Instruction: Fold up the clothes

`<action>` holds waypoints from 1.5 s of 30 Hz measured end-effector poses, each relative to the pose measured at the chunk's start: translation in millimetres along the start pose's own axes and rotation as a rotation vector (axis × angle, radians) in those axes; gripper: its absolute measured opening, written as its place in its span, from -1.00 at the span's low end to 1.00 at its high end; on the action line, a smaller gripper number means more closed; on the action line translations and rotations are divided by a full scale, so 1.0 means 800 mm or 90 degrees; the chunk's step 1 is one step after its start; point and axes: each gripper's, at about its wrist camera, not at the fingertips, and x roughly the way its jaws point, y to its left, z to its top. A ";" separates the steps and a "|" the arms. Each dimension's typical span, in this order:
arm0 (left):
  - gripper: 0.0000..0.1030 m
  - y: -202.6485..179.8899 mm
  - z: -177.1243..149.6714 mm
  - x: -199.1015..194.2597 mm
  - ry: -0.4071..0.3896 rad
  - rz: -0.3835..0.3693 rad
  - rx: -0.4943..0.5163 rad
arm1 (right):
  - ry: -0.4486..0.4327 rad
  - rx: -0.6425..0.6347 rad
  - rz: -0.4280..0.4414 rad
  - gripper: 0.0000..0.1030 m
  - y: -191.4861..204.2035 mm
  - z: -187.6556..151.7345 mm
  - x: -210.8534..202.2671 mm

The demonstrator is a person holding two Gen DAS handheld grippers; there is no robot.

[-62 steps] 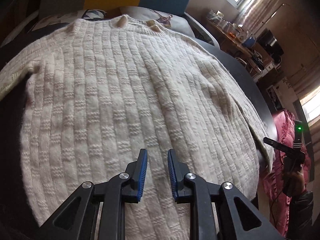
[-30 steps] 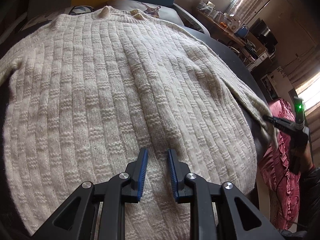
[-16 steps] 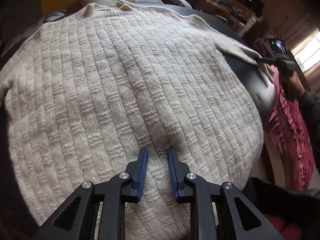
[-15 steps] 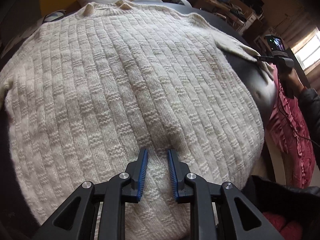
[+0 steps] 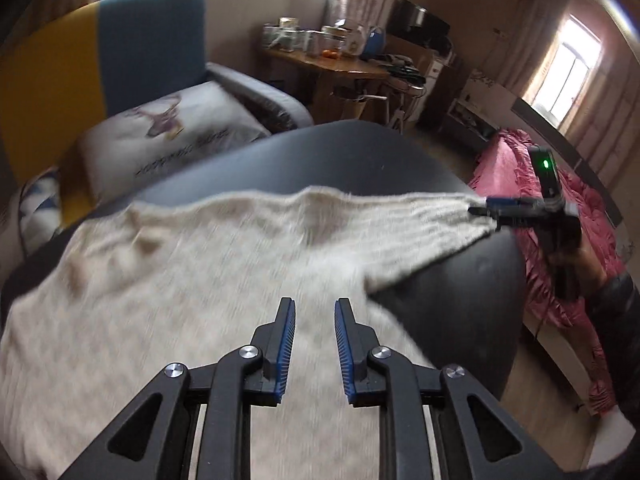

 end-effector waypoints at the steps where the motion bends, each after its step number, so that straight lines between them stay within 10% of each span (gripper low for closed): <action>1: -0.63 -0.004 0.016 0.016 -0.001 -0.005 0.010 | 0.003 0.005 0.003 0.45 0.000 0.001 0.007; 9: -0.63 -0.014 0.074 0.146 0.085 0.028 0.068 | 0.069 -0.029 -0.068 0.44 0.003 0.018 0.075; 13: -0.59 0.022 0.068 0.198 0.120 0.113 0.023 | 0.055 0.024 -0.079 1.00 -0.029 0.015 0.099; 24: -0.59 0.038 0.071 0.158 0.090 0.077 -0.074 | 0.017 0.028 -0.074 0.86 -0.019 0.015 0.075; 31: -0.60 0.020 0.022 0.081 0.067 0.074 -0.101 | -0.004 -0.054 0.205 0.85 0.080 -0.012 -0.002; 41: -0.59 -0.020 -0.082 0.024 0.076 0.077 -0.076 | 0.073 -0.227 0.364 0.82 0.254 -0.052 0.001; 45: -0.60 -0.012 -0.103 0.016 0.078 0.085 -0.085 | 0.107 -0.170 0.395 0.83 0.251 -0.058 0.023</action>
